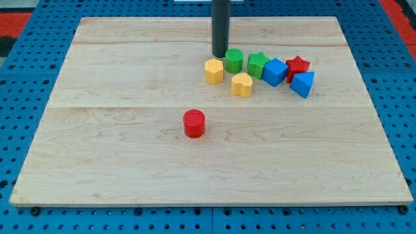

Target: Push the yellow hexagon into the green circle

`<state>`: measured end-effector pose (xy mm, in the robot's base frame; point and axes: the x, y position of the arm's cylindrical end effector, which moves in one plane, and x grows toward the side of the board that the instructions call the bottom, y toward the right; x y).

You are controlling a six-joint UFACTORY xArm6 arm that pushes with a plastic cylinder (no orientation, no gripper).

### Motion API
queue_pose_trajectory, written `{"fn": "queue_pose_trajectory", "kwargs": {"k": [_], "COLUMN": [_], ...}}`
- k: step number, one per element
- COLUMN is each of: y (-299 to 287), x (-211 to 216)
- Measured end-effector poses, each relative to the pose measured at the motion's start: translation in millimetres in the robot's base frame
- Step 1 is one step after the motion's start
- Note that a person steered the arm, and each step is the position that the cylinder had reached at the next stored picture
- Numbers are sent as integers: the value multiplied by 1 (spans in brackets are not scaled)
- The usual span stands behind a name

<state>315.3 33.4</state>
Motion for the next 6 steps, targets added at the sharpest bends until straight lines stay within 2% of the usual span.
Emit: {"fn": "queue_pose_trajectory", "kwargs": {"k": [1,2,3,4,5,6], "y": [-6,-38,-64,-108,-114,-76], "x": [6,-37,-41,-29,8,51]}}
